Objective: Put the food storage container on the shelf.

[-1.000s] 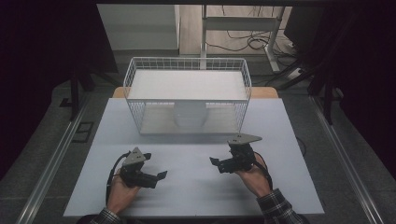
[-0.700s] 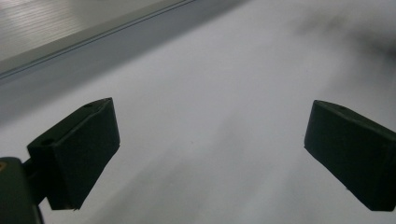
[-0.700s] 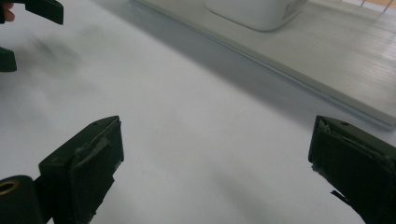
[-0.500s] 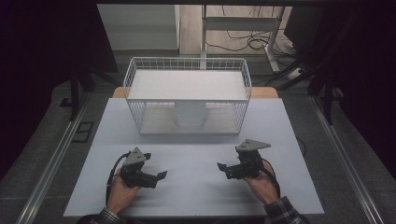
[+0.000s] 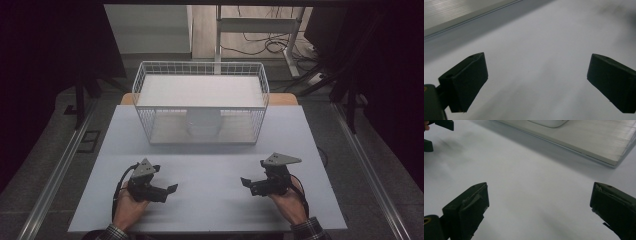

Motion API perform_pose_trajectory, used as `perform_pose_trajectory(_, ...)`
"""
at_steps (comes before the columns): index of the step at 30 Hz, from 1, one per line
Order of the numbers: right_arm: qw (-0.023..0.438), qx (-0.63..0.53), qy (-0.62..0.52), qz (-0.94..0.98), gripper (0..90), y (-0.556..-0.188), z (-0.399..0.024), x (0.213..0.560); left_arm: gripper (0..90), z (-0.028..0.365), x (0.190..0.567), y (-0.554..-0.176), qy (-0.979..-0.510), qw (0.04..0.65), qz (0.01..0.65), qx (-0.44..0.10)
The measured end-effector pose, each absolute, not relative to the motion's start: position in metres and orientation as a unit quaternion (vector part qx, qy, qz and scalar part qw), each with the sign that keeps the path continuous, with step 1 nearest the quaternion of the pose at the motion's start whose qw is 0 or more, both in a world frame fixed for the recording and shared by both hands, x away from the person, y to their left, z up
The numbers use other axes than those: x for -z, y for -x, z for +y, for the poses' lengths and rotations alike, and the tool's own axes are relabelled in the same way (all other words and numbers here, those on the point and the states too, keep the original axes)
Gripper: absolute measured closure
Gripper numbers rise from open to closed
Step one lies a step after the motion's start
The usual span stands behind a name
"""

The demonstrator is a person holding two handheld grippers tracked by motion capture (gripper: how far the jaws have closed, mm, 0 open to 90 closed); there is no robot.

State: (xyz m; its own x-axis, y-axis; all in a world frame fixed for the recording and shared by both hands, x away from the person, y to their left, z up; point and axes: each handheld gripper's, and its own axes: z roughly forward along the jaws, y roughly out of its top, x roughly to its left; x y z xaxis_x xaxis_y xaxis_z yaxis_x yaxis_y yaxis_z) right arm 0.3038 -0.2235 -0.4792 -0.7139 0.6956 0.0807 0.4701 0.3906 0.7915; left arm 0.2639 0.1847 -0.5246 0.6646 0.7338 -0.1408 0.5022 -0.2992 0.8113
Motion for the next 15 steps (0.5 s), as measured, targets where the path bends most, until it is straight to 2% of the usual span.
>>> perform_pose_trajectory(15, 0.152, -0.421, -0.373, 0.813, 0.6, -0.289, -0.251, 0.478, 3.0, 0.198, 0.521, -0.251, -0.788, 0.441, 0.406, -0.14)
